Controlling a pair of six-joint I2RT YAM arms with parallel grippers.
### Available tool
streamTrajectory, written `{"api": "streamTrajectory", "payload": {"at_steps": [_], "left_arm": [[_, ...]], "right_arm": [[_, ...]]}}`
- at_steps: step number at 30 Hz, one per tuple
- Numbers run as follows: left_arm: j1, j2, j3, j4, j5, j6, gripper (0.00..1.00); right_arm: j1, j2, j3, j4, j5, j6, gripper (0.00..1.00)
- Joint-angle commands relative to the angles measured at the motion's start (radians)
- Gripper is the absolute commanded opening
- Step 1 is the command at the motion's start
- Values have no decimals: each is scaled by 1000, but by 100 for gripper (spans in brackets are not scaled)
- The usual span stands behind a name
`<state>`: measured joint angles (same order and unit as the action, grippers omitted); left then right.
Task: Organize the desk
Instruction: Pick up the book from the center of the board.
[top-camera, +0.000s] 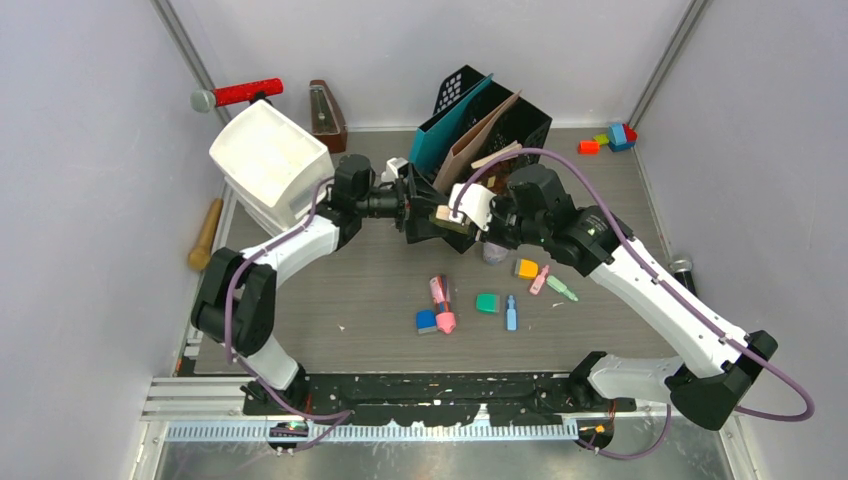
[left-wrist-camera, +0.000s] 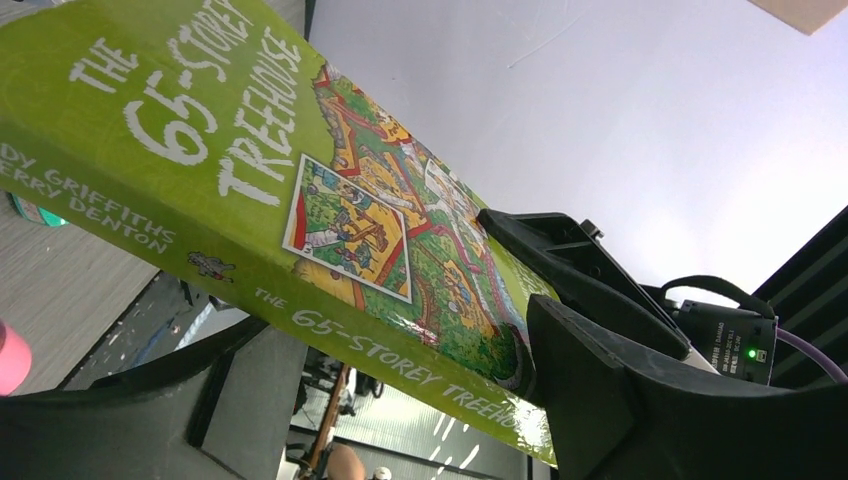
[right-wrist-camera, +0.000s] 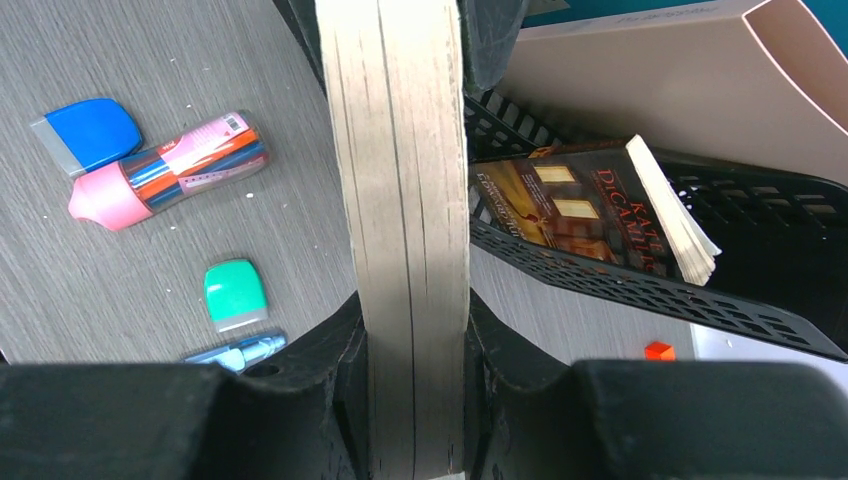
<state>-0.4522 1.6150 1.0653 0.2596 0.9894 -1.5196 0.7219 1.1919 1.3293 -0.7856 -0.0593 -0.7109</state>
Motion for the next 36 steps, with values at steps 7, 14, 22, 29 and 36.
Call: {"api": "streamTrajectory", "payload": {"at_steps": [7, 14, 22, 29, 36], "left_arm": [[-45, 18, 26, 186, 29, -55, 58], [-45, -29, 14, 240, 42, -66, 31], [-45, -90, 29, 182, 88, 22, 0], [-45, -161, 73, 5, 150, 228, 0], [-43, -262, 170, -360, 185, 599, 0]], "right_arm": [[13, 12, 6, 119, -167, 70, 2], [14, 3, -25, 73, -258, 40, 13], [13, -14, -90, 81, -349, 52, 35], [13, -49, -89, 83, -347, 78, 67], [-13, -89, -52, 56, -364, 111, 84]]}}
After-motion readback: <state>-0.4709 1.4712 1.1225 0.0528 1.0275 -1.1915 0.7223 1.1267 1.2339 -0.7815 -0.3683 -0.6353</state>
